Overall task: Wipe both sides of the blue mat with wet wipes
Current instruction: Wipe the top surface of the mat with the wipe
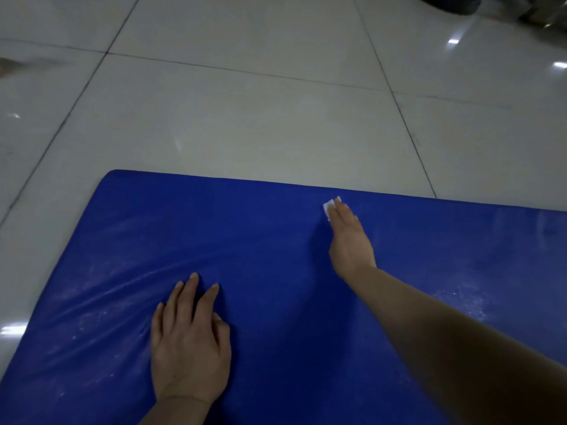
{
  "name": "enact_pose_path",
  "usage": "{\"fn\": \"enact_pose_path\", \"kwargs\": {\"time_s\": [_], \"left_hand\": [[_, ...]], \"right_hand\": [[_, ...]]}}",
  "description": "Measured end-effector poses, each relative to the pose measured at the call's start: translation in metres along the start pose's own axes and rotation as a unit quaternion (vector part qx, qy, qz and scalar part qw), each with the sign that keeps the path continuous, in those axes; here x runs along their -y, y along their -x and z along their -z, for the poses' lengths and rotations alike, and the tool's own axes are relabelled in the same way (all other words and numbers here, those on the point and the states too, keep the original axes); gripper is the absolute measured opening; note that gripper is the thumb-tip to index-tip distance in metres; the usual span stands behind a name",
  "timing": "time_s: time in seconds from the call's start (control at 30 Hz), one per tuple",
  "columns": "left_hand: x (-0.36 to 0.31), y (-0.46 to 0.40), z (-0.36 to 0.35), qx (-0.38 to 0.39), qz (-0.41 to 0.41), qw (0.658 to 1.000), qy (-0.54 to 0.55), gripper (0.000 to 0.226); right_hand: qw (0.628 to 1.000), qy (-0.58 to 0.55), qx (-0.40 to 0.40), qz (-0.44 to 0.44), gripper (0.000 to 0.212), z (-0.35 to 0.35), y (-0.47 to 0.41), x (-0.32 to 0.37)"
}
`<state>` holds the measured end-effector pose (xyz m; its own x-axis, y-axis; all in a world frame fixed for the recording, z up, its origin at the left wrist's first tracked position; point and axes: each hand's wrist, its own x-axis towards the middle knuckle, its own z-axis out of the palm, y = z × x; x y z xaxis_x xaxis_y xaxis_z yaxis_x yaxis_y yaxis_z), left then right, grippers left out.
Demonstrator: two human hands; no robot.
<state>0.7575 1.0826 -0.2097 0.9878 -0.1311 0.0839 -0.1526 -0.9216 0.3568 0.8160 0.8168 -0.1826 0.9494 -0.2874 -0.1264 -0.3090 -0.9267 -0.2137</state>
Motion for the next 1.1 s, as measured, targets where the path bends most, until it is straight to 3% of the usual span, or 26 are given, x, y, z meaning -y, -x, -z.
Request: {"fn": "enact_pose_path", "kwargs": {"time_s": [0.13,0.23,0.37,0.5,0.63,0.73,0.83,0.9,0.97,1.03,1.1], "left_hand": [[-0.002,0.002,0.001,-0.003,-0.002,1.000,-0.015,0.051],[-0.008,-0.004,0.000,-0.027,-0.004,1.000,-0.016,0.036],[-0.029,-0.036,-0.008,-0.017,-0.037,0.999,0.023,0.047],[-0.038,-0.045,-0.022,0.017,-0.080,0.997,-0.003,0.043],[-0.037,-0.046,-0.024,0.022,-0.068,0.997,0.001,0.051],[-0.037,-0.048,-0.026,0.022,-0.070,0.997,-0.007,0.054],[-0.037,-0.049,-0.026,0.021,-0.078,0.996,-0.025,0.054],[-0.037,-0.051,-0.027,0.021,-0.086,0.996,-0.032,0.054],[-0.037,-0.052,-0.027,0.025,-0.090,0.995,-0.032,0.053],[-0.036,-0.053,-0.025,0.029,-0.089,0.995,-0.034,0.054],[-0.036,-0.054,-0.025,0.037,-0.086,0.995,-0.039,0.054]], "right_hand": [[1.000,-0.007,-0.017,0.009,0.081,-0.008,0.005,-0.002],[0.999,-0.028,-0.039,0.014,0.078,-0.009,0.003,-0.006],[0.998,-0.030,-0.042,0.022,0.077,-0.013,0.004,-0.007],[0.997,-0.048,-0.053,0.039,0.078,-0.014,0.002,-0.011],[0.998,-0.008,-0.030,0.059,0.079,-0.010,-0.001,-0.011],[0.985,0.091,-0.042,0.139,0.079,-0.002,-0.015,-0.027],[0.982,0.168,-0.072,0.037,0.075,0.019,-0.031,-0.060],[0.992,0.106,-0.058,-0.027,0.065,0.024,-0.034,-0.060],[0.996,0.065,-0.061,0.023,0.059,0.012,-0.031,-0.029],[0.991,0.047,-0.021,0.126,0.065,-0.004,-0.020,0.012],[0.986,0.003,-0.025,0.165,0.071,-0.012,-0.015,0.025]]}}
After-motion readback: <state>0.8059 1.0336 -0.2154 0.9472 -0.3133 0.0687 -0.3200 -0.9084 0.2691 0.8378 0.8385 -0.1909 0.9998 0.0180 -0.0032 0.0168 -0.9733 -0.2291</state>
